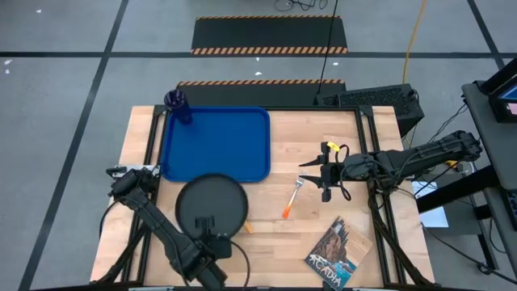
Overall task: Pick and place plate/cup/fork/spoon on tray
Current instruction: Put the black plate on the blue tray, then put the orange fork on the blue tray beside the black plate
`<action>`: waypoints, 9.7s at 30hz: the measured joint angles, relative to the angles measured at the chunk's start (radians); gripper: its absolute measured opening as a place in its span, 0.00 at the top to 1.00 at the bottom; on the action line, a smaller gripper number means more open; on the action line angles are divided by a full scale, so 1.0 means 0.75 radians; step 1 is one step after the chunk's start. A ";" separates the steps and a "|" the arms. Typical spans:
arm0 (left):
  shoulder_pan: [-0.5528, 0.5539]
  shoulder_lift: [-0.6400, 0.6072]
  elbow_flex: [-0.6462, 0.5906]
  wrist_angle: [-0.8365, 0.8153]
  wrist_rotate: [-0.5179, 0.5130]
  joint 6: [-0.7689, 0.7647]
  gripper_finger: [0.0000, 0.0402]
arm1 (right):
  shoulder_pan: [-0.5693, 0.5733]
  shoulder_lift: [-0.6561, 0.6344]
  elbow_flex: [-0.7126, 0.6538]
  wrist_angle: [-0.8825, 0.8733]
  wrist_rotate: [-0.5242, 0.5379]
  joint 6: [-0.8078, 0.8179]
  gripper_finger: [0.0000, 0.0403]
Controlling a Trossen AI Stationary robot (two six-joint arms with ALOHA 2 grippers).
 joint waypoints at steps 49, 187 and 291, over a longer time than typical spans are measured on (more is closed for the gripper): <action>0.625 -0.126 -0.049 -0.033 -0.337 0.876 0.99 | 0.000 -0.001 0.000 -0.181 0.005 0.042 0.64; 0.996 -0.497 -0.750 0.745 -0.255 0.560 0.70 | -0.179 0.880 -0.002 0.015 0.036 1.710 0.59; 0.559 -0.738 -0.705 0.606 -0.720 0.394 0.70 | -0.545 1.516 0.462 1.367 0.117 1.475 0.99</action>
